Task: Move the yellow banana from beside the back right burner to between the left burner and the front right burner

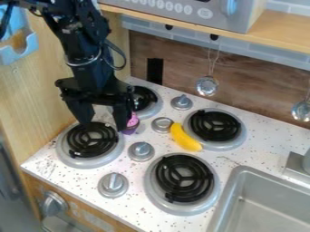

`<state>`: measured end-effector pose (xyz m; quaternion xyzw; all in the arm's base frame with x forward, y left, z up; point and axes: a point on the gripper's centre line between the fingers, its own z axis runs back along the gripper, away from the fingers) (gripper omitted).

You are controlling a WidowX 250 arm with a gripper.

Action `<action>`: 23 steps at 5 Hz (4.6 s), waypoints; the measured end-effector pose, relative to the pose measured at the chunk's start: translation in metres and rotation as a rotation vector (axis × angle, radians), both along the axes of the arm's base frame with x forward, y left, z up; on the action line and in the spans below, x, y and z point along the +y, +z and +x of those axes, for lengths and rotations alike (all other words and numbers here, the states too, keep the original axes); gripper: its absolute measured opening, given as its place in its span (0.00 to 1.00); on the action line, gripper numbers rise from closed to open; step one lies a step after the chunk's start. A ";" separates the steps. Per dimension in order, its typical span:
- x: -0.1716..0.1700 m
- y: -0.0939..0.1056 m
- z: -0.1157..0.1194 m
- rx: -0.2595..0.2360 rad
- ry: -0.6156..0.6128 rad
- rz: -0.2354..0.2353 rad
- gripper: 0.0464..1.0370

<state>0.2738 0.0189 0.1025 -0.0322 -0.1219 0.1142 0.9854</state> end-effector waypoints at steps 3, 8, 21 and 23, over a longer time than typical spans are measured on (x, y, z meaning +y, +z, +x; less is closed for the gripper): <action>-0.018 -0.072 0.054 0.185 0.153 0.040 0.96; -0.033 -0.132 0.151 -0.184 0.579 -0.082 0.96; 0.020 -0.121 0.078 -0.039 0.861 0.010 0.50; 0.035 -0.138 0.061 -0.045 0.987 0.076 0.50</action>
